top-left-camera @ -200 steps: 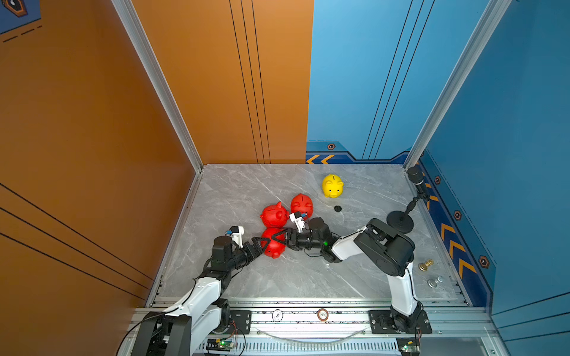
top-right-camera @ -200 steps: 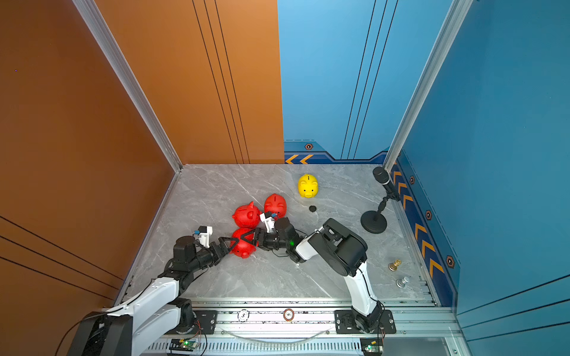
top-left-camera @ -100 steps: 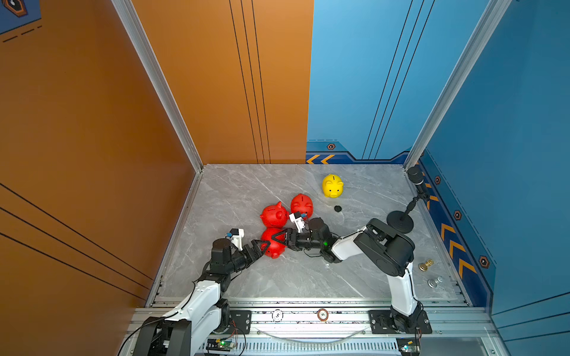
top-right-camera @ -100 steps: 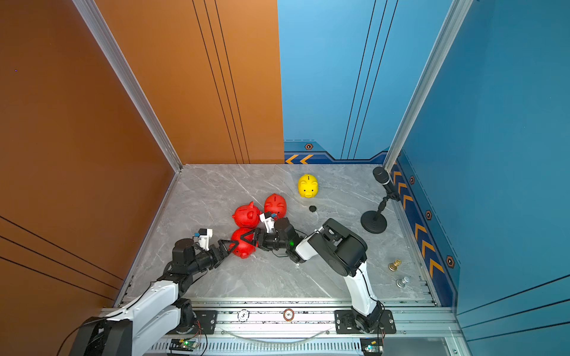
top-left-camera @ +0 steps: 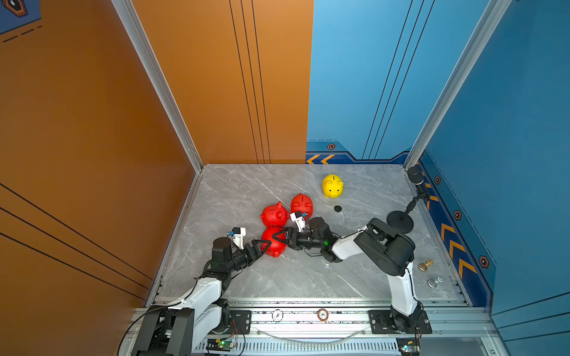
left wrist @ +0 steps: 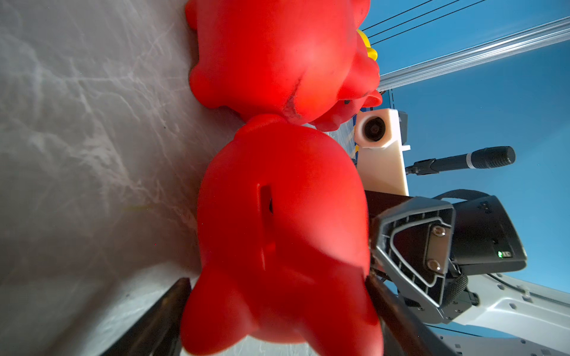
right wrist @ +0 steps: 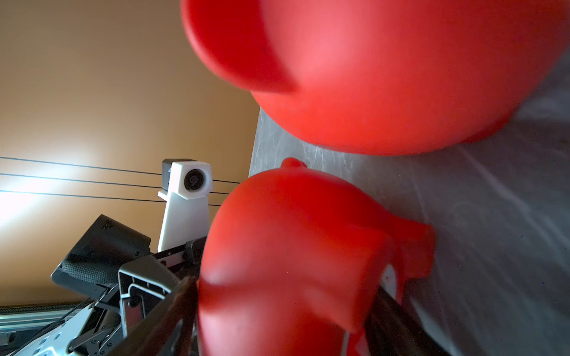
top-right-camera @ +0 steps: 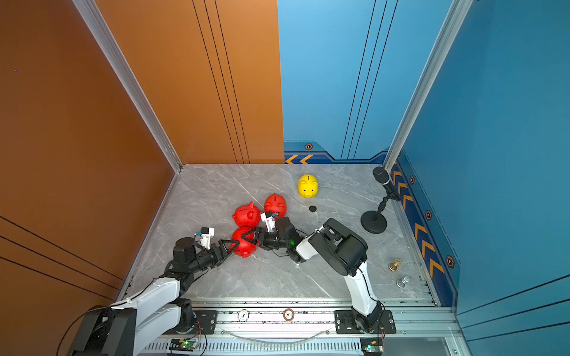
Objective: Open piggy banks
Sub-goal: Pick up the piggy bank from the center of the board.
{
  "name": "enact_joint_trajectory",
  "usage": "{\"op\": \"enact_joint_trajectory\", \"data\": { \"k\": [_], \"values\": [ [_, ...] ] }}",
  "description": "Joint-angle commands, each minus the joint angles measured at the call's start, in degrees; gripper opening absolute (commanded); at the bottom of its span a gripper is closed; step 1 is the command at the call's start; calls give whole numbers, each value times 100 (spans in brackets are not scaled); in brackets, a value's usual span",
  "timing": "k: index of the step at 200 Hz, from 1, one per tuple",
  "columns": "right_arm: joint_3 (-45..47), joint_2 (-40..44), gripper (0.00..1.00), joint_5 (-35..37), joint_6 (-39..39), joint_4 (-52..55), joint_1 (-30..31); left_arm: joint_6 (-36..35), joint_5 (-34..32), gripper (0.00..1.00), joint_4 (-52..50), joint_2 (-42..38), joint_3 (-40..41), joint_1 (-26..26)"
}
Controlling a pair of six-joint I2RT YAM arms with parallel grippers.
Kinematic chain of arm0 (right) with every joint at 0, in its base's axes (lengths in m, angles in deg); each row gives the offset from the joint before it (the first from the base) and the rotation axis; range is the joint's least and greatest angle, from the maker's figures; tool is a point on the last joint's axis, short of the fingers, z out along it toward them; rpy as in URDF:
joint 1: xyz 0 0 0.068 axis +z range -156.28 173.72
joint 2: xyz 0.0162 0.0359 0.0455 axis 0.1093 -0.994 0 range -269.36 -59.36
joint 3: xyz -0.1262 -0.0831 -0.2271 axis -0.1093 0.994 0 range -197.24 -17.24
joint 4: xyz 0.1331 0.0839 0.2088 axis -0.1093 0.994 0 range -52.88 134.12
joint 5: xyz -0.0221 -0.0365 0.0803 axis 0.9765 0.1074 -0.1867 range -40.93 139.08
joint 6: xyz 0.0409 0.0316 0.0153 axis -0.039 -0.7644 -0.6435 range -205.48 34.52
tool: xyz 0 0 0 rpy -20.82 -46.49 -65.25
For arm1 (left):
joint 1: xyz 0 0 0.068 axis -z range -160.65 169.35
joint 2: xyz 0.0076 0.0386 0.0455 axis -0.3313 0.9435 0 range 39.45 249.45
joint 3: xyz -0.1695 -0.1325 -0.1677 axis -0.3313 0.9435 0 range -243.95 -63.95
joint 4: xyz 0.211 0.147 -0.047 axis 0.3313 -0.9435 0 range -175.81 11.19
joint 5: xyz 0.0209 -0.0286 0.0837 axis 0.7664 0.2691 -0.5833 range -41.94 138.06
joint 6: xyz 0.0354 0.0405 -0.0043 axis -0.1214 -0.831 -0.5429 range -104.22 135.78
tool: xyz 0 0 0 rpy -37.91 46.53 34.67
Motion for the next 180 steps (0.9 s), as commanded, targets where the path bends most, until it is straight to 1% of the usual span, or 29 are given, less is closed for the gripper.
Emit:
{"op": "enact_joint_trajectory", "data": {
  "k": [1, 15, 19, 21, 36, 51, 63, 67, 84, 96, 108, 122, 139, 154, 180],
  "values": [
    [264, -158, 85, 202, 53, 983, -85, -118, -50, 64, -157, -28, 16, 23],
    [300, 170, 90, 143, 158, 1024, -170, -108, -91, 62, -165, -86, 22, 103],
    [314, 238, 98, 113, 199, 1047, -193, -104, -106, 62, -180, -103, 15, 129],
    [323, 278, 100, 95, 228, 1068, -208, -112, -110, 62, -199, -112, 7, 151],
    [361, 635, 99, 28, 519, 1497, -339, -160, -211, 62, -464, -220, -105, 324],
    [390, 1075, 99, 2, 891, 2108, -491, -284, -459, 61, -905, -432, -250, 536],
    [362, 1459, 99, -6, 1260, 2761, -543, -337, -687, 61, -1247, -651, -356, 711],
    [352, 1596, 99, 1, 1406, 2982, -729, -368, -764, 61, -1384, -728, -389, 762],
    [179, 2145, 99, 177, 2133, 4268, -920, -467, -1103, 61, -1875, -977, -585, 1034],
    [5, 2518, 99, 426, 2635, 5195, -1036, -556, -1326, 60, -2212, -1047, -802, 1272],
    [-225, 2872, 100, 939, 3233, 6196, -1121, -617, -1503, 60, -2395, -1017, -1010, 1566],
    [-475, 3161, 100, 1527, 3746, 7091, -1183, -678, -1842, 59, -2664, -861, -1335, 1939],
    [-633, 3451, 99, 2075, 4105, 7725, -1259, -851, -2369, 58, -3075, -507, -1896, 2477],
    [-593, 3735, 99, 2433, 4228, 7975, -1388, -1019, -2789, 56, -3395, -36, -2493, 2886],
    [-241, 4381, 100, 2615, 4312, 8044, -1695, -1317, -3298, 54, -3787, 1015, -3635, 3440]
  ]
}}
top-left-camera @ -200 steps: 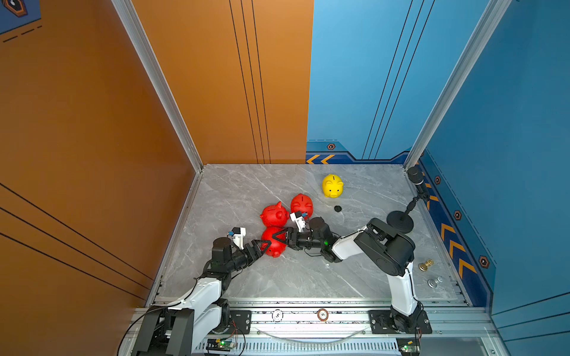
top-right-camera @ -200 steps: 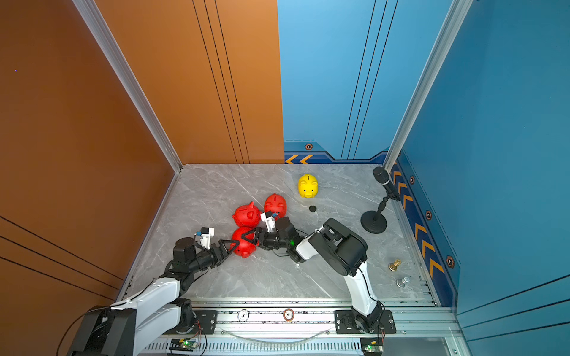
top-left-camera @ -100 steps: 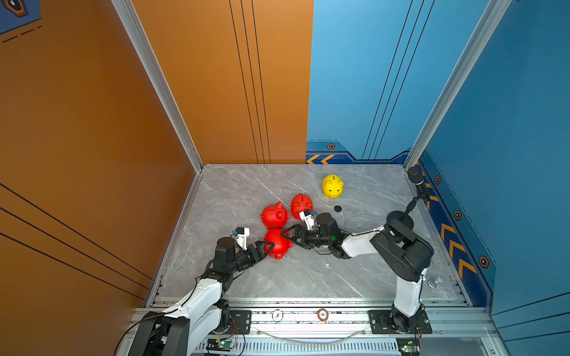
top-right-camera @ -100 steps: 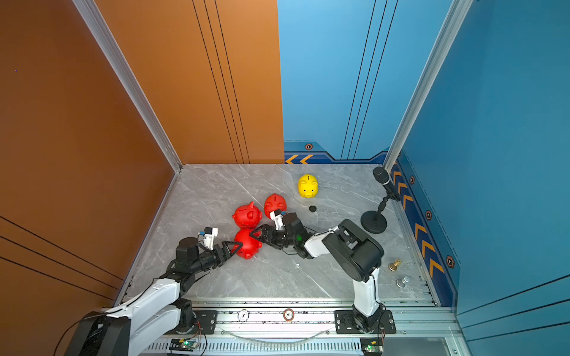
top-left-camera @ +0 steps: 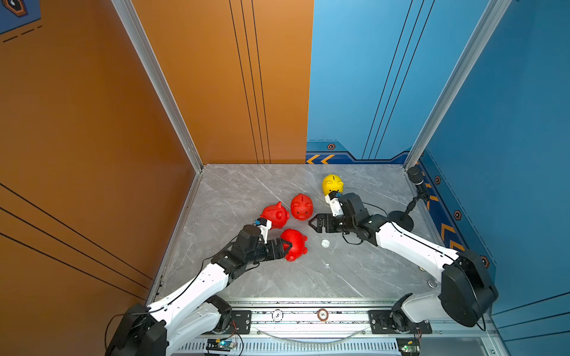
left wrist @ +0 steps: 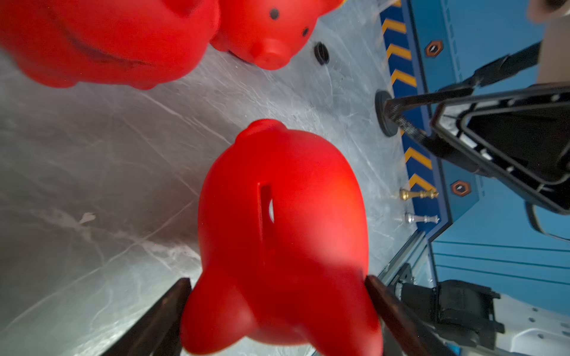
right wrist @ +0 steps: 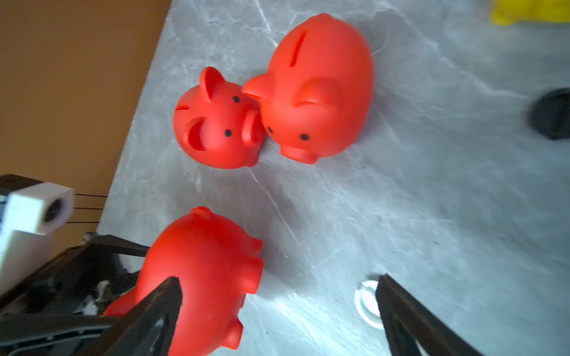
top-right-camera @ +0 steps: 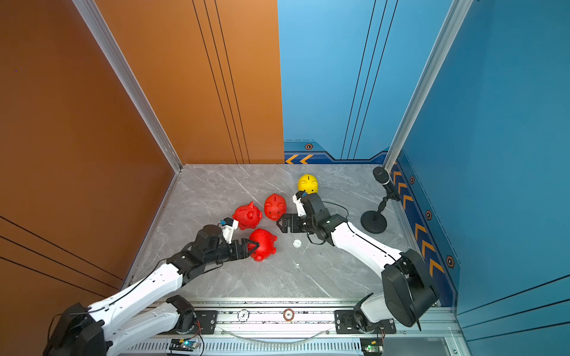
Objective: Open piggy banks
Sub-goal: Pick up the piggy bank from the center of the board, then place the piggy bank at the center of the board.
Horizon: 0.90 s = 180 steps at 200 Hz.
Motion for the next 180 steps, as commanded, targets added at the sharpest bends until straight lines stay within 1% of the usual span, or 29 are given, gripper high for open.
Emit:
{"op": "enact_joint_trajectory", "data": {
  "k": [1, 4, 14, 27, 49, 71, 99, 119, 130, 143, 160, 180],
  "values": [
    [267, 544, 100, 653, 458, 868, -270, -483, -793, 54, -469, 770, -968, 399],
    [312, 611, 99, 685, 435, 893, -303, -513, -831, 54, -670, 911, -1122, 444],
    [435, 883, 99, 836, 352, 1027, -457, -632, -1020, 53, -897, 1368, -1623, 606],
    [574, 1241, 100, 1312, 121, 1307, -567, -715, -1265, 52, -1133, 1945, -2269, 750],
    [698, 1795, 99, 2017, 16, 1952, -532, -830, -1671, 51, -1581, 2881, -3460, 906],
    [870, 2290, 99, 2461, -47, 2341, -512, -1050, -1823, 50, -2058, 3883, -4708, 1055],
    [1175, 2848, 99, 2545, -118, 2392, -560, -1183, -2126, 47, -2986, 5172, -6501, 1210],
    [1303, 3081, 99, 2519, -129, 2409, -622, -1100, -2401, 47, -3657, 5864, -7515, 1176],
    [1335, 3133, 100, 2442, -116, 2405, -651, -1063, -2570, 46, -3910, 6085, -7840, 1143],
    [1343, 3136, 99, 2356, -90, 2394, -669, -1019, -2575, 46, -4062, 6227, -8022, 1056],
    [1374, 3097, 100, 2270, -52, 2331, -683, -1001, -2627, 45, -4221, 6279, -8039, 972],
    [1378, 2997, 99, 2193, 2, 2211, -683, -1057, -2917, 45, -4359, 6173, -7861, 891]
  ]
}}
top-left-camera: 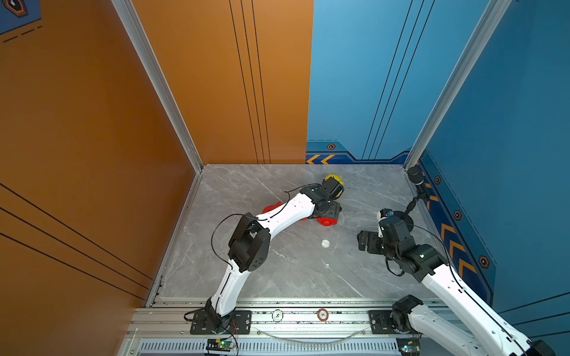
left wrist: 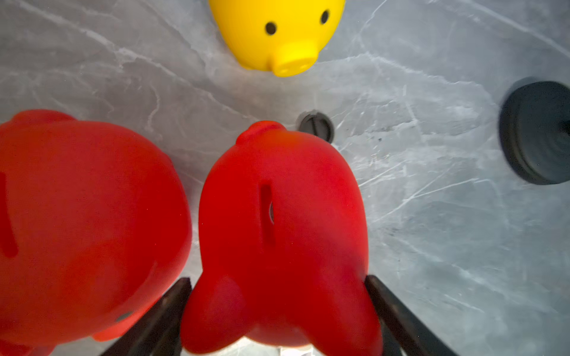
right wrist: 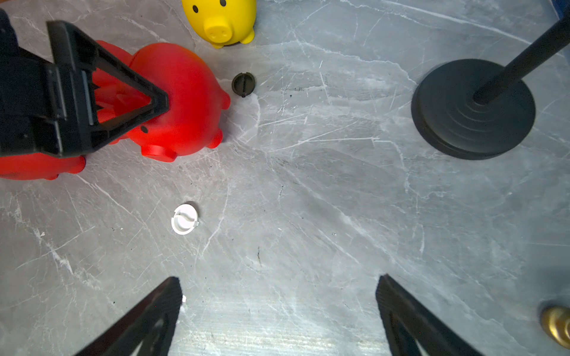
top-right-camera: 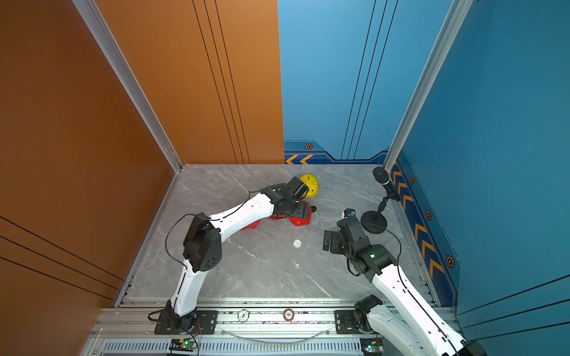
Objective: Open piggy banks
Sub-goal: Place the piggy bank at the center of the board.
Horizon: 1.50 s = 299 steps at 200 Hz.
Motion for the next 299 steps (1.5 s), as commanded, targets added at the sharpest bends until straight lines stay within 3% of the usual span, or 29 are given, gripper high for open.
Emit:
{"op": "enact_joint_trajectory", "data": {
  "k": [1, 40, 72, 148, 171, 185, 199, 210, 219, 267, 299],
  "values": [
    [74, -84, 99, -56, 53, -14, -30, -47, -555, 45, -556, -142, -4, -144],
    [86, -370, 99, -310, 62, -396, -16, -243, -927, 45, -589, -402, 498, -502],
    [98, -525, 99, -387, 87, -505, 54, -570, -1002, 44, -588, -270, 272, -699],
    [181, -570, 100, -921, 415, -579, 150, -950, -869, 50, -1240, 1380, -2388, -780],
    [278, -613, 94, -1359, 650, -785, 347, -916, -858, 53, -1522, 1789, -3028, -816],
    [313, -703, 90, -1422, 736, -910, 596, -874, -780, 59, -1547, 1857, -3124, -845],
    [320, -897, 88, -1369, 763, -1015, 839, -872, -679, 79, -1543, 1875, -3179, -847],
    [322, -1105, 85, -1345, 758, -1102, 1019, -866, -644, 85, -1546, 1847, -3208, -847],
    [328, -1290, 81, -1320, 733, -1230, 1138, -870, -633, 100, -1540, 1791, -3211, -845],
    [271, -2194, 67, -961, 561, -1832, 1798, -940, -325, 98, -1539, 959, -2912, -891],
    [136, -2913, 58, -786, 449, -2091, 1916, -1009, -183, 98, -1525, 14, -2144, -926]
  ]
}}
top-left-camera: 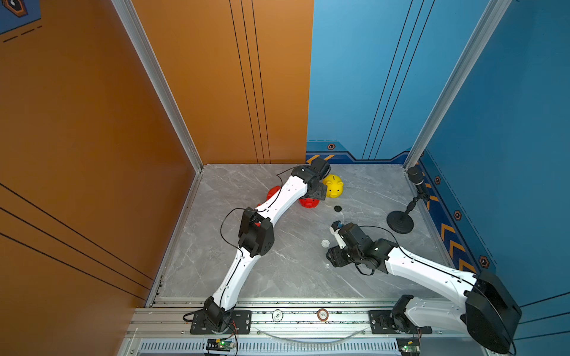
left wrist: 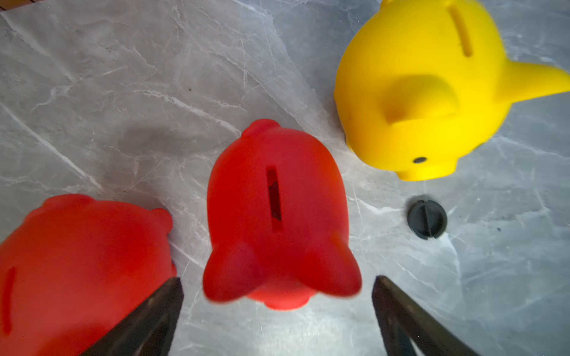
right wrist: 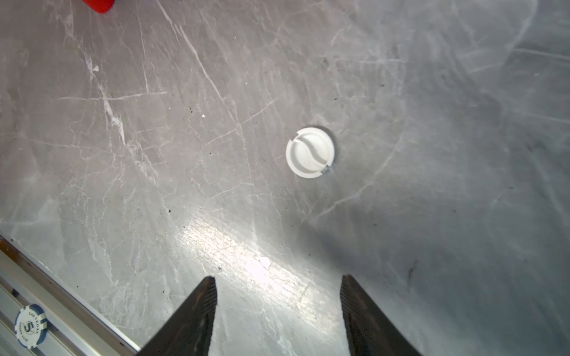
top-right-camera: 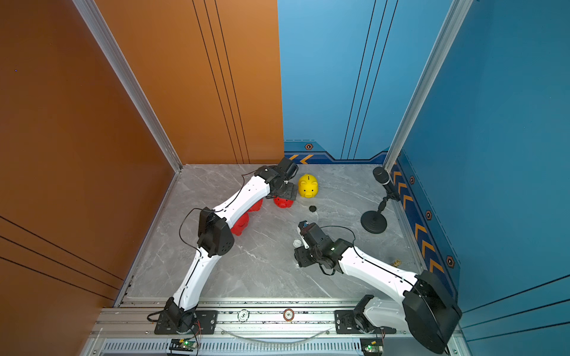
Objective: Open piggy banks
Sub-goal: Place the piggy bank at the center of the board.
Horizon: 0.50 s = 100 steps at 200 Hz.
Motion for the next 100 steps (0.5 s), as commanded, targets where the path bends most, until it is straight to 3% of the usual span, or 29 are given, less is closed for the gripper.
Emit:
{"op": "enact_joint_trajectory", "data": {
  "k": [1, 39, 100],
  "values": [
    [-105, -424, 58, 312, -133, -339, 68, -112, 211, 98, -89, -984, 417, -65],
    [-272, -1053, 48, 833, -303, -457, 115, -161, 363, 98, 447, -2365, 2154, -139],
    [-787, -2005, 37, 852, -212, -779, -6, 90, 566, 98, 1204, -4527, 4761, -573]
  ]
}}
